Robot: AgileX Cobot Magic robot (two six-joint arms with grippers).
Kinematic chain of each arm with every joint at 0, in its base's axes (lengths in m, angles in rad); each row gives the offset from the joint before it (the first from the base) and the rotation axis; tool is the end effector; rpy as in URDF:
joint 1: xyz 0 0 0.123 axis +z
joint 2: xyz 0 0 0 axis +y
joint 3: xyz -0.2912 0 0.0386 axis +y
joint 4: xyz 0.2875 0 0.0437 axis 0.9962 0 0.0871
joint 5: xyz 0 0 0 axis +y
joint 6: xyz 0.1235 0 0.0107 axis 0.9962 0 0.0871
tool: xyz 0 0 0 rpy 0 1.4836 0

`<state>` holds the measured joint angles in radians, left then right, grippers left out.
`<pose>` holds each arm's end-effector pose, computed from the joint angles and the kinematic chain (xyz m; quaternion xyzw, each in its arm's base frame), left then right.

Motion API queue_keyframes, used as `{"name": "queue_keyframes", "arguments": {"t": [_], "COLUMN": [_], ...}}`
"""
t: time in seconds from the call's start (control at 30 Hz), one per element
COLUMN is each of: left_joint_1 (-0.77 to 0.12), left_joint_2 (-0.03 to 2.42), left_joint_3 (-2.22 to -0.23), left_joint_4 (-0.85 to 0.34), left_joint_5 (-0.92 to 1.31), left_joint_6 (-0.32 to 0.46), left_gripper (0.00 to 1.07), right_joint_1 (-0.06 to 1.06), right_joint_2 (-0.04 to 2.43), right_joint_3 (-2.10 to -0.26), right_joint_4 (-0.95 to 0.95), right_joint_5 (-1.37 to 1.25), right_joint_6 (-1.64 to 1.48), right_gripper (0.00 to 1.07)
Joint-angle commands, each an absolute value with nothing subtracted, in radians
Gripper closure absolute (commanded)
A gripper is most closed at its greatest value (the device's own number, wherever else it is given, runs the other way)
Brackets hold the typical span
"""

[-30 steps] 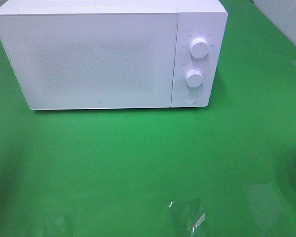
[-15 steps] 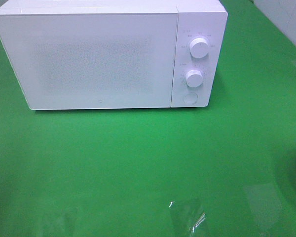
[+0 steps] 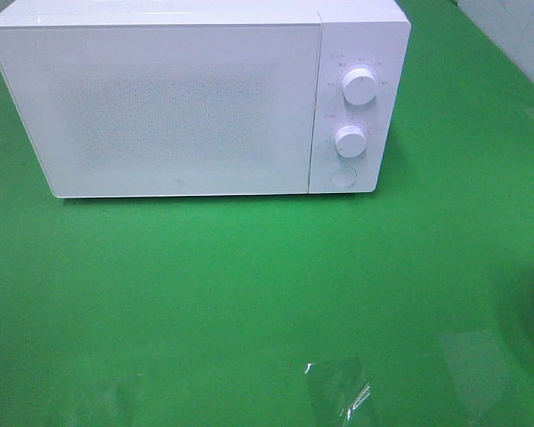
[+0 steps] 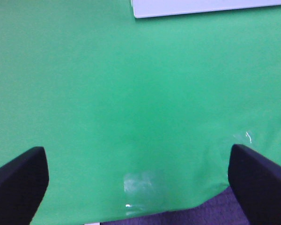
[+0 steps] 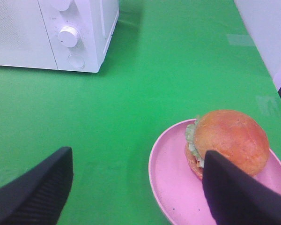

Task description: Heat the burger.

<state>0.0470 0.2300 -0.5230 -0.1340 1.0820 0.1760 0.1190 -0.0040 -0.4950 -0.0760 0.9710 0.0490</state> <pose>0.0827 -0.0108 0.2727 0.0547 0.9034 -0.0197 0.4248 0.0554 -0.0012 0.2900 -0.0293 0.8282 0.0090 0.5597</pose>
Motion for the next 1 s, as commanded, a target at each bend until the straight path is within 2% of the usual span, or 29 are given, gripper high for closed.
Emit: {"name": "queue_keyframes", "arguments": {"t": [0.03, 0.23, 1.0], "left_joint_1": [0.047, 0.047, 0.047], "left_joint_2": [0.151, -0.036, -0.026], "left_joint_3": [-0.518, -0.518, -0.518], "left_joint_4": [-0.136, -0.127, -0.125], "left_joint_5": [1.073, 1.072, 1.073], "left_joint_6": [0.168, 0.174, 0.173], "left_gripper": [0.10, 0.10, 0.10], "right_joint_1": [0.115, 0.115, 0.115], "right_joint_2": [-0.031, -0.031, -0.028], "right_joint_3": [-0.490, -0.490, -0.490], "right_joint_4": [-0.073, -0.073, -0.073], "right_joint_5": [0.962, 0.962, 0.962], "right_joint_6": [0.038, 0.038, 0.038], "right_gripper": [0.35, 0.35, 0.35]}}
